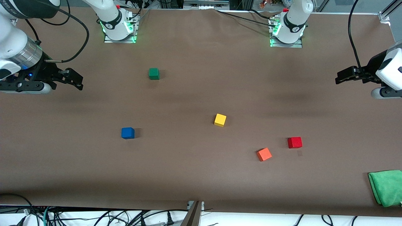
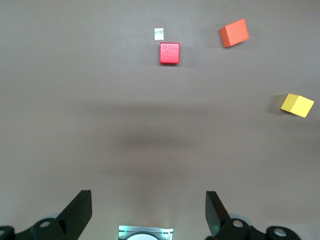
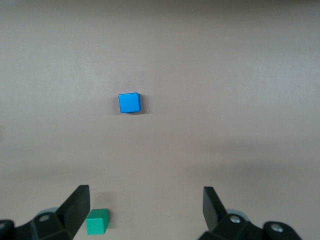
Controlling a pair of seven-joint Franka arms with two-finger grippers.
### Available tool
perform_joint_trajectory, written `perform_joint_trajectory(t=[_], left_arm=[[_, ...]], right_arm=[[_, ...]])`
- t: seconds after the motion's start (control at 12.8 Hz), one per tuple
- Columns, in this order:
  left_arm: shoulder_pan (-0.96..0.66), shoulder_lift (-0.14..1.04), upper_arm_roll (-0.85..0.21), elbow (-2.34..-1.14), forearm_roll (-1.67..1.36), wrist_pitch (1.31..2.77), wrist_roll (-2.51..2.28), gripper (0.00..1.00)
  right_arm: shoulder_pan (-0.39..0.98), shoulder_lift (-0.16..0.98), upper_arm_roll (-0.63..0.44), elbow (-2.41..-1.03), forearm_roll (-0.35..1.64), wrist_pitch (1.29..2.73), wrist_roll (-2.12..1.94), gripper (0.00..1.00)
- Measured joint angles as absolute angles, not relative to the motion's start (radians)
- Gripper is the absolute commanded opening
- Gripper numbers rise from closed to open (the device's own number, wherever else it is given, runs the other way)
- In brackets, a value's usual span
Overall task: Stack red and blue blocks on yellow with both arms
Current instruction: 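Reach the right gripper toward the blue cube while the left gripper reaches the red cube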
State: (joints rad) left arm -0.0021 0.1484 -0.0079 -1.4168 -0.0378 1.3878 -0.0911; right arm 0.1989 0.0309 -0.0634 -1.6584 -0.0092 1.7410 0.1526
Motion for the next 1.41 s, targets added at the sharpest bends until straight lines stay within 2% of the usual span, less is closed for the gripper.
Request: perform_joint_trajectory(t=[0.39,0.63,0.94,1.18,1.41], left_arm=[[0.000,0.154,-0.008,-1.416,-0.036,1.393,-0.091,1.00],[0.000,0.203,-0.008,-1.413,-0.036,1.422,-0.091,1.00],[0.000,0.357,-0.013,-1.415,-0.036,1.583,-0.091,1.00],[-0.001,0.513,-0.020,-1.423,-0.036,1.727,-0.091,1.00],[-0.002,0.633,-0.027,-1.486,-0.043,1.959,-0.091,1.00]], right_arm=[[0.199,0.031,-0.062,-1.651,-0.009,1.741,0.153,1.00],[0.200,0.031,-0.056,-1.649,-0.009,1.741,0.153,1.00],[0.201,0.047,-0.051,-1.645,-0.008,1.752,0.151,1.00],[0.201,0.143,-0.050,-1.639,-0.008,1.790,0.148,1.00],[0.199,0.243,-0.053,-1.635,-0.008,1.792,0.081,1.00]])
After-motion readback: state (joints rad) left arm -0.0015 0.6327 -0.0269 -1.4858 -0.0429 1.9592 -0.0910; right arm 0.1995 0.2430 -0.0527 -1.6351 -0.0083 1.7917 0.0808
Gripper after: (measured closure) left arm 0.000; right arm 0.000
